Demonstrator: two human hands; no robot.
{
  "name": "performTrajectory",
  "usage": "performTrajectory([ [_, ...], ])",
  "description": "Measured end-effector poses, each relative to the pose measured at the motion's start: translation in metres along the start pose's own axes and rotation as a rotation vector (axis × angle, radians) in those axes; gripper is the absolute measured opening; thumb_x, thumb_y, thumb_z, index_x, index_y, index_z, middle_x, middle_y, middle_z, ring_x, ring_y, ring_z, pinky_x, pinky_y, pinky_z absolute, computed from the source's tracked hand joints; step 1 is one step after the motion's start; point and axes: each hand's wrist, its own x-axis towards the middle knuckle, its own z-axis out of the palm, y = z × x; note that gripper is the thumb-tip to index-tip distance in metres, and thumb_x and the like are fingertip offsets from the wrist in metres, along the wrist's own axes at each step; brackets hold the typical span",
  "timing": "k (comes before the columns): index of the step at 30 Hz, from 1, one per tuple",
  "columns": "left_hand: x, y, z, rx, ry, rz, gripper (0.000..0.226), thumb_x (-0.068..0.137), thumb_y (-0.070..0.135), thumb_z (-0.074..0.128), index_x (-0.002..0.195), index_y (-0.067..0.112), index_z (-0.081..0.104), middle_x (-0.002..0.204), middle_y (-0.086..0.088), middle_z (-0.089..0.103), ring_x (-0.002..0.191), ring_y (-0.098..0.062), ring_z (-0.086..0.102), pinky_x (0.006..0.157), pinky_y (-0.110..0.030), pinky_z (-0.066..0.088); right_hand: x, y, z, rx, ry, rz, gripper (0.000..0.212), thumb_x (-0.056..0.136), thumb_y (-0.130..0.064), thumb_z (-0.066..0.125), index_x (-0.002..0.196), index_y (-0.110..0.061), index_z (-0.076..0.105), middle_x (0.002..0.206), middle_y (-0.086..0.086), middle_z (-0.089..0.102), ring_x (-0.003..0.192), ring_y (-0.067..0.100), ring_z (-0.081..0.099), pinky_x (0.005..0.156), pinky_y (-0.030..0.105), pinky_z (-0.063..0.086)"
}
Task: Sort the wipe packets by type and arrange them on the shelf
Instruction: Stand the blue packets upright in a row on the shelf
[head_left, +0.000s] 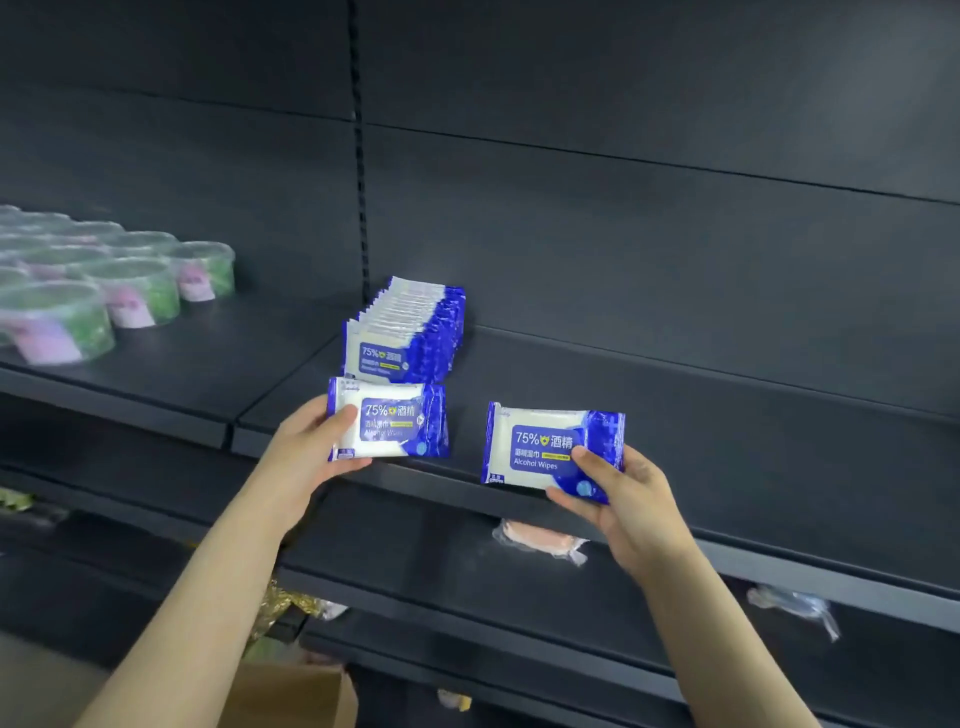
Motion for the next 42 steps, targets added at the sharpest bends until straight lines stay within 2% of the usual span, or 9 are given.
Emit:
performTrajectory([
  [4, 0.057, -0.003, -0.017, 0.132, 0.008, 0.037, 0.027, 0.098, 0.025, 0.057, 0.124, 0.018, 0.059, 0.115, 0.000, 0.069, 0.103, -0.019, 0.068, 0.092, -0.045, 0.055, 0.028, 0.019, 0.029, -0.012, 0.019, 0.016, 0.014, 0.094, -0.004, 0.063, 0.107, 0.001, 0.064, 0.105, 0.014, 0.075, 0.095, 0.028, 0.074, 0.073, 0.040, 0.063],
  [8, 0.101, -0.006, -0.026, 0.292, 0.060, 0.163, 0.015, 0.096, 0.018, 0.061, 0.110, 0.021, 0.064, 0.109, 0.002, 0.070, 0.091, -0.006, 0.065, 0.078, -0.023, 0.049, 0.050, 0.032, 0.056, -0.269, 0.068, -0.069, 0.011, 0.091, -0.007, 0.069, 0.102, -0.008, 0.068, 0.097, 0.005, 0.076, 0.086, 0.017, 0.075, 0.069, 0.029, 0.060],
  [17, 0.143, -0.005, -0.028, 0.317, 0.095, 0.304, 0.021, 0.090, 0.015, 0.069, 0.104, 0.027, 0.061, 0.098, 0.013, 0.066, 0.092, -0.002, 0.061, 0.074, -0.017, 0.046, 0.091, 0.054, 0.120, -0.507, -0.021, -0.201, 0.025, 0.087, -0.016, 0.076, 0.097, -0.032, 0.061, 0.096, -0.010, 0.072, 0.088, 0.005, 0.071, 0.068, 0.017, 0.055],
  [22, 0.151, -0.012, -0.038, 0.173, 0.055, 0.278, 0.024, 0.095, 0.027, 0.062, 0.118, 0.034, 0.063, 0.110, 0.007, 0.069, 0.102, -0.009, 0.066, 0.092, -0.029, 0.051, 0.117, 0.074, 0.157, -0.609, -0.019, -0.284, 0.024, 0.088, -0.022, 0.075, 0.109, -0.025, 0.066, 0.109, -0.007, 0.072, 0.100, 0.008, 0.068, 0.086, 0.028, 0.058],
  [25, 0.150, -0.013, -0.044, 0.087, 0.012, 0.247, 0.030, 0.092, 0.043, 0.062, 0.118, 0.027, 0.064, 0.114, 0.006, 0.070, 0.106, -0.010, 0.067, 0.098, -0.037, 0.051, 0.125, 0.082, 0.173, -0.699, 0.021, -0.359, 0.037, 0.090, -0.026, 0.073, 0.124, -0.016, 0.062, 0.117, -0.009, 0.065, 0.106, 0.007, 0.062, 0.087, 0.019, 0.053],
  [28, 0.147, -0.012, -0.042, 0.196, -0.060, 0.260, 0.038, 0.087, 0.040, 0.070, 0.121, 0.027, 0.063, 0.113, 0.012, 0.070, 0.106, -0.003, 0.065, 0.091, -0.026, 0.053, 0.131, 0.082, 0.180, -0.795, 0.041, -0.441, 0.038, 0.092, -0.027, 0.071, 0.127, -0.015, 0.062, 0.119, -0.008, 0.062, 0.103, 0.004, 0.057, 0.081, 0.007, 0.044],
  [31, 0.146, -0.014, -0.040, 0.385, -0.092, 0.322, 0.047, 0.085, 0.021, 0.075, 0.126, 0.029, 0.055, 0.117, 0.013, 0.065, 0.105, -0.002, 0.063, 0.082, -0.017, 0.052, 0.136, 0.083, 0.183, -0.859, 0.073, -0.479, 0.041, 0.091, -0.030, 0.071, 0.128, -0.018, 0.058, 0.123, -0.008, 0.061, 0.107, 0.006, 0.057, 0.089, 0.023, 0.050],
  [36, 0.146, -0.015, -0.034, 0.535, -0.004, 0.399, 0.055, 0.087, 0.020, 0.073, 0.137, 0.021, 0.048, 0.127, 0.006, 0.055, 0.092, -0.004, 0.061, 0.066, -0.011, 0.045, 0.142, 0.089, 0.180, -0.832, 0.132, -0.476, 0.050, 0.084, -0.025, 0.078, 0.123, -0.022, 0.047, 0.123, -0.008, 0.054, 0.114, 0.013, 0.054, 0.091, 0.033, 0.052],
  [42, 0.141, -0.013, -0.027, 0.517, 0.072, 0.361, 0.056, 0.085, 0.020, 0.075, 0.134, 0.016, 0.049, 0.129, 0.000, 0.058, 0.085, 0.000, 0.060, 0.060, -0.007, 0.042, 0.143, 0.087, 0.180, -0.773, 0.052, -0.348, 0.051, 0.088, -0.017, 0.074, 0.125, -0.026, 0.039, 0.127, -0.003, 0.058, 0.109, 0.011, 0.061, 0.069, 0.014, 0.047],
])
